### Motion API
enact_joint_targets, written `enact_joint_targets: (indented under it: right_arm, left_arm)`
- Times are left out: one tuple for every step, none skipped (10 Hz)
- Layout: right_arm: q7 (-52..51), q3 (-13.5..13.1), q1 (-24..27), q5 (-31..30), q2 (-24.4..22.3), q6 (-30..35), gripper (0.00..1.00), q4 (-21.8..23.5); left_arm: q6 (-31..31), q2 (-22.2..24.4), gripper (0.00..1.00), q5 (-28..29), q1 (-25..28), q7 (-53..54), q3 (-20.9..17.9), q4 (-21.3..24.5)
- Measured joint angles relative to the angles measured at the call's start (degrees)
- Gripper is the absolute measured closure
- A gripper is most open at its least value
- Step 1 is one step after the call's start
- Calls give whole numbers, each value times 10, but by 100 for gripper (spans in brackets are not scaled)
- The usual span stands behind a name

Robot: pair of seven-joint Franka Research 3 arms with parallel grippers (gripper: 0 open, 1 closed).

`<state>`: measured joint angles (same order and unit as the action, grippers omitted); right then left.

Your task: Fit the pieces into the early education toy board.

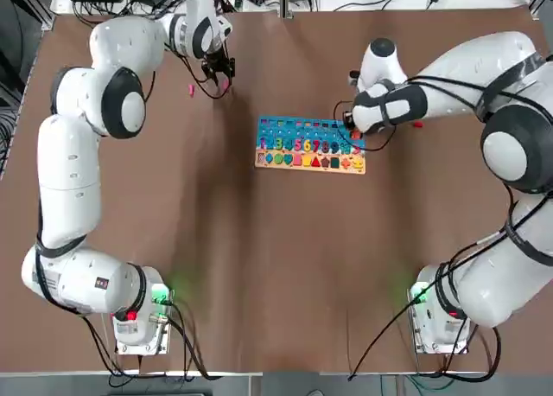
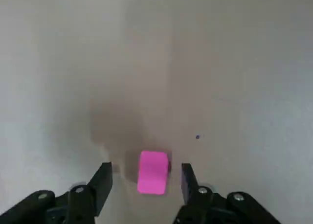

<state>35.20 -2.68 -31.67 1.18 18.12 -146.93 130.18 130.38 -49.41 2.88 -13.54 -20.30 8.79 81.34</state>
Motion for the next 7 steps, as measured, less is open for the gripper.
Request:
enact_joint_targets:
  right_arm:
    - [13, 0, -9, 0, 0, -8, 59, 1]
    - [21, 0, -15, 0, 0, -11, 59, 1]
    - [26, 0, -20, 0, 2, -13, 59, 2]
    - [27, 0, -23, 0, 5, -14, 59, 4]
    - [29, 0, -24, 0, 9, -15, 59, 6]
    - [32, 0, -24, 0, 16, -21, 59, 7]
    - [34, 0, -24, 0, 24, -29, 59, 8]
  left_arm:
    - [0, 0, 37, 3, -1, 0, 0, -2]
    - [0, 0, 41, 4, -1, 0, 0, -3]
    - [0, 0, 45, 5, -2, 0, 0, -3]
    - [0, 0, 47, 5, -2, 0, 0, -3]
    - [0, 0, 48, 5, -2, 0, 0, -3]
    - [0, 0, 48, 5, -2, 0, 0, -3]
    - [0, 0, 48, 5, -2, 0, 0, -3]
